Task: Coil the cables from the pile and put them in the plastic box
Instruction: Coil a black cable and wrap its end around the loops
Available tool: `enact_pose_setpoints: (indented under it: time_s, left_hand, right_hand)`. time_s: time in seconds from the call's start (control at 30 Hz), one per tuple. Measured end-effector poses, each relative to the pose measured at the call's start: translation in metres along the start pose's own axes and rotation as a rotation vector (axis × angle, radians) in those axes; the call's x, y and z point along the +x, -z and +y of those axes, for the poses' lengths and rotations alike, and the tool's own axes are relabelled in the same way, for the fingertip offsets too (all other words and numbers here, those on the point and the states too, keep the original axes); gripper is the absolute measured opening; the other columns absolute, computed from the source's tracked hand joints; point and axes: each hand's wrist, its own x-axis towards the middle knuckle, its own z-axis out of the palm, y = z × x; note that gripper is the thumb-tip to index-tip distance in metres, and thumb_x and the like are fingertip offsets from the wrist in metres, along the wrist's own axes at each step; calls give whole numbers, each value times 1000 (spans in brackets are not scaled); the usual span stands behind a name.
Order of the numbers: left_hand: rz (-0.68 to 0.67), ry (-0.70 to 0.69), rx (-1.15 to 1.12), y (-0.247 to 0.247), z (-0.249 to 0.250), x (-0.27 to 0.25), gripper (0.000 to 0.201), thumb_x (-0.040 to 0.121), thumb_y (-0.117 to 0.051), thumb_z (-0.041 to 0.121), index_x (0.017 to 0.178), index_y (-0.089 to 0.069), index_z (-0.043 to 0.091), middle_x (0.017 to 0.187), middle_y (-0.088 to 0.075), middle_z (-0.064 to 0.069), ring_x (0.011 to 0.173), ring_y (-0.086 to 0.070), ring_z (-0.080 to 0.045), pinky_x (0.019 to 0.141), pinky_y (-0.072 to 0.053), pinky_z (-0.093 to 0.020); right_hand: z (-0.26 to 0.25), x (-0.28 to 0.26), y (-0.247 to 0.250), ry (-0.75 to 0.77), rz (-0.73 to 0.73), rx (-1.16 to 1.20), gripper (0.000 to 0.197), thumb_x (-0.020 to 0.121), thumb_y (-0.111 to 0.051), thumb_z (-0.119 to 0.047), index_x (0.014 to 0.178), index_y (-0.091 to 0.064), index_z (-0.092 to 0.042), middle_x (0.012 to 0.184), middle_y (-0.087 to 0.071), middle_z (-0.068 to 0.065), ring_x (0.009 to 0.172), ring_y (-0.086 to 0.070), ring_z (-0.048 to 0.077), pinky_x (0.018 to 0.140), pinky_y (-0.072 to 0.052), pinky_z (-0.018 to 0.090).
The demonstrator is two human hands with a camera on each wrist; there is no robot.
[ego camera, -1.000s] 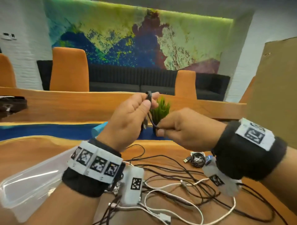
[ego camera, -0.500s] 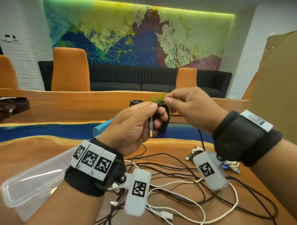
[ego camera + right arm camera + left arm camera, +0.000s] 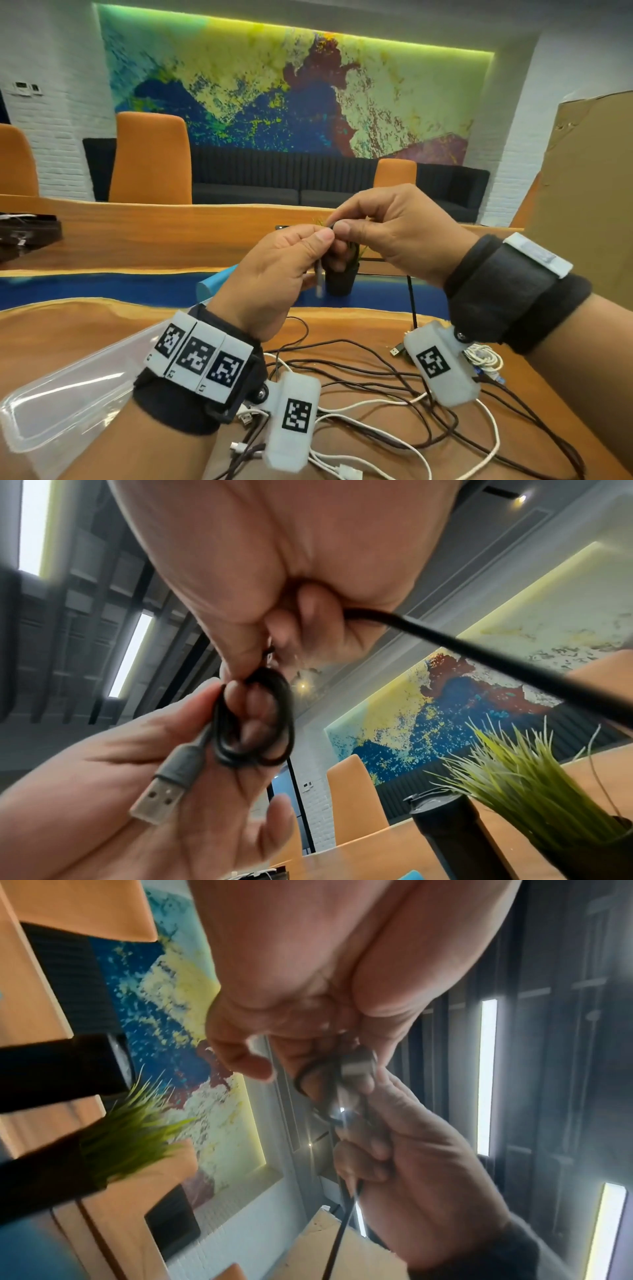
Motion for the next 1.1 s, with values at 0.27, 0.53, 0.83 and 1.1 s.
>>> enact_pose_setpoints:
  time_s: [0.27, 0.53, 0.83, 1.1]
  left_hand:
    - [190, -25, 236, 0, 2, -1, 30, 106, -38, 28, 94, -65, 21, 82, -64, -1, 87, -61, -22, 76, -49, -34]
    - [470, -2, 280, 31, -2, 6, 30, 107, -37, 26, 94, -63, 18, 78, -57, 0, 77, -55, -15, 61, -47, -29]
    - [310, 26, 47, 26, 8, 5, 33, 108, -36, 25, 91, -63, 17, 75, -60, 5, 69, -55, -5, 58, -47, -20]
    - [250, -89, 285, 8, -4, 5, 27, 105, -42, 28, 97, -66, 18, 86, -70, -2, 84, -63, -21, 76, -57, -36]
  right_hand:
    - [0, 7, -23, -4, 136, -110, 8, 92, -65, -13, 93, -72, -11, 81, -69, -2, 78, -65, 12, 75, -57, 32]
    - [19, 4, -9, -92, 81, -210, 18, 96, -59, -14, 106, -73, -19, 93, -71, -7, 88, -63, 6, 81, -51, 19]
    - [44, -15, -6, -405, 59, -735, 19, 98, -54, -29, 97, -72, -23, 88, -62, -2, 85, -57, 18, 79, -53, 39]
    - [-11, 3, -28, -601, 198, 660, 8, 94, -61, -14, 97, -68, -12, 88, -72, 7, 80, -69, 18, 77, -57, 36]
